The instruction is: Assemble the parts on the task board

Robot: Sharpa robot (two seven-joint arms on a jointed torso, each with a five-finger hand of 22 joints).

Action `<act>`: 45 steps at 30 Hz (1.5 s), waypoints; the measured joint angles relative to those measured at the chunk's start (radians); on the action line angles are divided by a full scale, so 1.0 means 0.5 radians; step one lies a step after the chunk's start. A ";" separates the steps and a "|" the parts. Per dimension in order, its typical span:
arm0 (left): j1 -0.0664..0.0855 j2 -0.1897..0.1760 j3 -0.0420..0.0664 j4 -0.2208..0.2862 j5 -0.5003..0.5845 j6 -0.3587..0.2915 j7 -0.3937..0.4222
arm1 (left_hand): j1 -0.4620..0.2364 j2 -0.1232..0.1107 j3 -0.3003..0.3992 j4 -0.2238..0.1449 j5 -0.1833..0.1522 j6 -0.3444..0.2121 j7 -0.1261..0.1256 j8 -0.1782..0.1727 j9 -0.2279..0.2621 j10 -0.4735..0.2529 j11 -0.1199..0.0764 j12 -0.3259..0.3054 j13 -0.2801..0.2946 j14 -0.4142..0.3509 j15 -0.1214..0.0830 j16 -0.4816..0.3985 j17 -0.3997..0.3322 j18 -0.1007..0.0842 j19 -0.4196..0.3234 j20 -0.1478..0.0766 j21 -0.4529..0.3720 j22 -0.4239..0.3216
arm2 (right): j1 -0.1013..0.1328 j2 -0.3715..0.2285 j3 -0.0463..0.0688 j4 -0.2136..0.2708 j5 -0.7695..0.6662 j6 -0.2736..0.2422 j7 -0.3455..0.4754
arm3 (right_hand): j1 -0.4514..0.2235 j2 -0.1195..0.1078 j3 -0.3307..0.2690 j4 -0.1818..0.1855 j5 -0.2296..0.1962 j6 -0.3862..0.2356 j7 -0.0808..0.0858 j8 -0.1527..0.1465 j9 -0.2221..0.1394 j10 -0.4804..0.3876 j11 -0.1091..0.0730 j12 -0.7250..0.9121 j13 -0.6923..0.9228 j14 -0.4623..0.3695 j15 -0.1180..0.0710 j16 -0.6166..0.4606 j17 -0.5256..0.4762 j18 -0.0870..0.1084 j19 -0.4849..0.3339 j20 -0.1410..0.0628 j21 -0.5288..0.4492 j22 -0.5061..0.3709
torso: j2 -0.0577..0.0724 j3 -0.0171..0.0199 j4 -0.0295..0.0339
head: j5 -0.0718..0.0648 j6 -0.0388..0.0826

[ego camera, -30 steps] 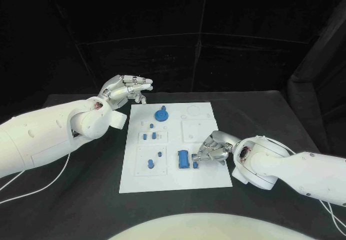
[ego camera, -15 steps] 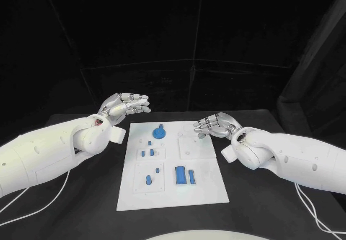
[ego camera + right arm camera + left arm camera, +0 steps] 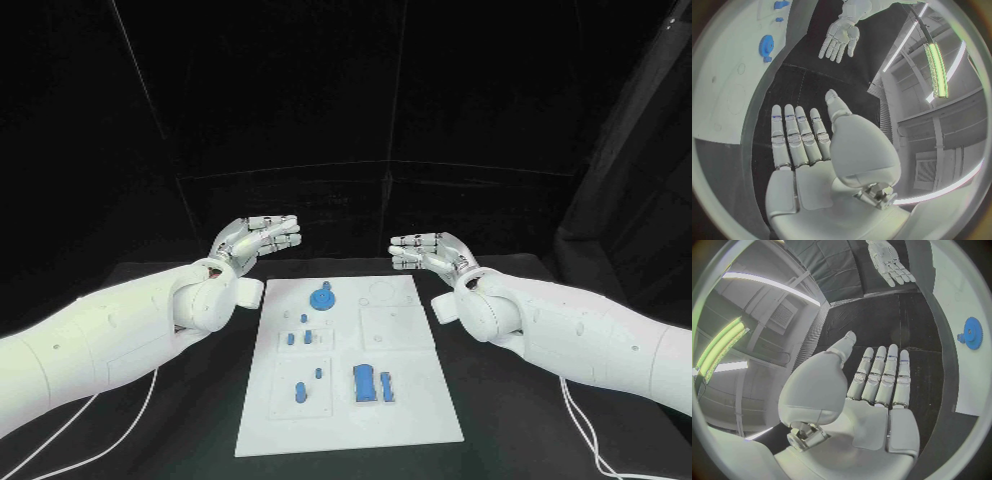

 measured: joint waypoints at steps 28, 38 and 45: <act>-0.206 -0.244 0.123 0.893 -0.031 -1.010 0.073 | -1.599 0.056 -0.373 0.068 -0.060 -1.208 -0.267 -0.108 -0.087 -1.222 -0.308 -0.135 -0.084 -1.099 -0.283 -0.364 -0.199 -0.264 -0.886 -0.406 -0.077 -0.404 | -0.033 -0.304 0.033 0.873 0.399 -0.808 0.216 | -1.731 -0.053 0.051 0.051 -0.273 -1.156 -0.279 -0.077 -0.102 -1.264 -0.308 -0.077 -0.083 -1.251 -0.268 -0.076 -0.103 -0.252 -0.991 -0.401 -0.396 -0.090 | 0.001 0.0754 0.042 | 0.065 0.084; -0.212 -0.253 0.126 0.926 -0.038 -1.189 0.094 | -1.842 0.056 -0.405 0.068 -0.060 -1.393 -0.274 -0.108 -0.087 -1.408 -0.322 -0.135 -0.084 -1.266 -0.293 -0.393 -0.200 -0.296 -1.012 -0.494 -0.077 -0.477 | -0.033 -0.305 0.034 0.874 0.450 -0.884 0.248 | -1.998 -0.053 0.051 0.051 -0.278 -1.336 -0.289 -0.077 -0.102 -1.459 -0.322 -0.077 -0.083 -1.446 -0.276 -0.076 -0.104 -0.312 -1.145 -0.474 -0.466 -0.091 | 0.001 0.0759 0.043 | 0.065 0.084; -0.212 -0.253 0.126 0.926 -0.039 -1.224 0.098 | -1.968 0.056 -0.416 0.068 -0.060 -1.486 -0.275 -0.108 -0.089 -1.501 -0.325 -0.134 -0.084 -1.348 -0.293 -0.394 -0.200 -0.295 -1.077 -0.505 -0.077 -0.488 | -0.033 -0.305 0.034 0.874 0.463 -0.901 0.256 | -2.132 -0.053 0.051 0.051 -0.278 -1.424 -0.292 -0.077 -0.102 -1.554 -0.326 -0.077 -0.083 -1.541 -0.279 -0.076 -0.104 -0.314 -1.216 -0.488 -0.475 -0.092 | 0.001 0.0759 0.043 | 0.065 0.084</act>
